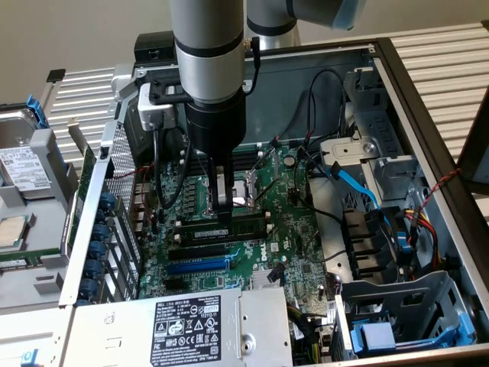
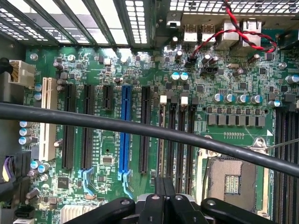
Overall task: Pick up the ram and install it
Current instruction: 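Press down the ram until it locks into place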
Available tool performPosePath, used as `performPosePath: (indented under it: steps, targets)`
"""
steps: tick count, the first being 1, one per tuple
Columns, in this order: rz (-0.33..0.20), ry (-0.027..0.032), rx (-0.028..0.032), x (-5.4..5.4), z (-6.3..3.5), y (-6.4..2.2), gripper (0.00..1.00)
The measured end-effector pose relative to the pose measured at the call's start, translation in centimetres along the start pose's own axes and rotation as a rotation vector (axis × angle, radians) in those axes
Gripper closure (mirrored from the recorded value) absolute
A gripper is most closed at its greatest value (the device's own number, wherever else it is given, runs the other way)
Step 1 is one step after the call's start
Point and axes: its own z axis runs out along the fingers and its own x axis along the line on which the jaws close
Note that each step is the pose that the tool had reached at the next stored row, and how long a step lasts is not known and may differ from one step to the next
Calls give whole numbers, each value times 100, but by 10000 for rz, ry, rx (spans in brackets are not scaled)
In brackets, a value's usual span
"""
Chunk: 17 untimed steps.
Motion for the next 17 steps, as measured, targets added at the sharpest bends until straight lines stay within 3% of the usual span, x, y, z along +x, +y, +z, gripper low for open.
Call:
performPosePath:
  steps: [17]
  targets:
    - [-2,-29,-1,-1,43,-1,89]
